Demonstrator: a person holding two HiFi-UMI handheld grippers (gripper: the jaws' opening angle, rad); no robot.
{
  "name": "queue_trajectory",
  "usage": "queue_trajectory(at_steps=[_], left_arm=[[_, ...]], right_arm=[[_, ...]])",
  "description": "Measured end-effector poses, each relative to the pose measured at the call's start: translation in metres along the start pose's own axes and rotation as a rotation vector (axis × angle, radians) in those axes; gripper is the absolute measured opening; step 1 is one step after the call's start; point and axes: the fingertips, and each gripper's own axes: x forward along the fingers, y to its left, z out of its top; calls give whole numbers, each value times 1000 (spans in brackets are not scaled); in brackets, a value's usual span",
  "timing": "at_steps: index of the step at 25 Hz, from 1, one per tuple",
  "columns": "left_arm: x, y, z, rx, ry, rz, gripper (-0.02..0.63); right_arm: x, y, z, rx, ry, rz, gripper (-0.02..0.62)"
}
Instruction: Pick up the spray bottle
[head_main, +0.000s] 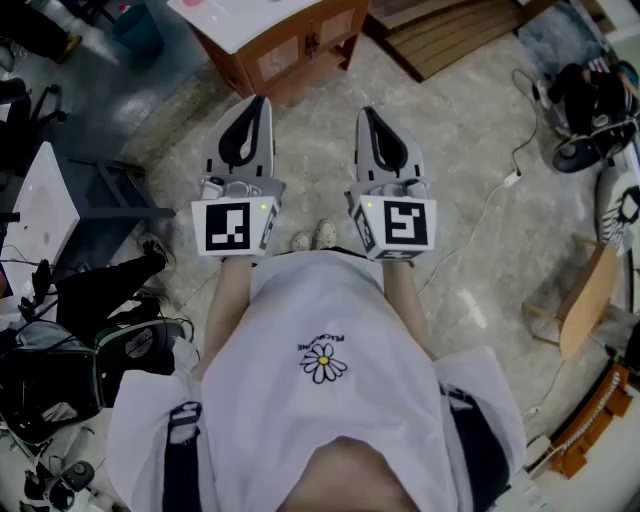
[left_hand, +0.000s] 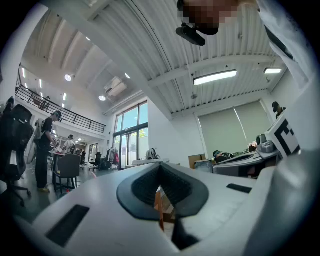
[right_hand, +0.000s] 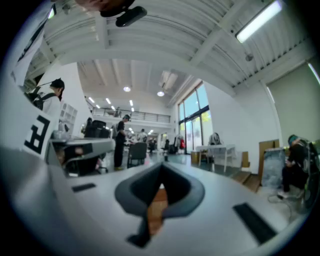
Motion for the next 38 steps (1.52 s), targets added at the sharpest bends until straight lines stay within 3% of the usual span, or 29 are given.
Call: queue_trajectory(at_steps=[16, 21, 24, 38], left_arm=[[19, -13, -1, 1, -12, -27, 15], [31, -24, -6, 11, -21, -36, 15], [36, -27, -8, 15, -32, -25, 15], [93, -18, -17, 2, -77, 3, 15]], right_arm=[[5, -9, -3, 26, -6, 67, 29], [7, -20, -8, -49, -5, 70, 28], [5, -27, -16, -38, -1, 83, 29], [28, -71, -19, -36, -22, 60, 29]])
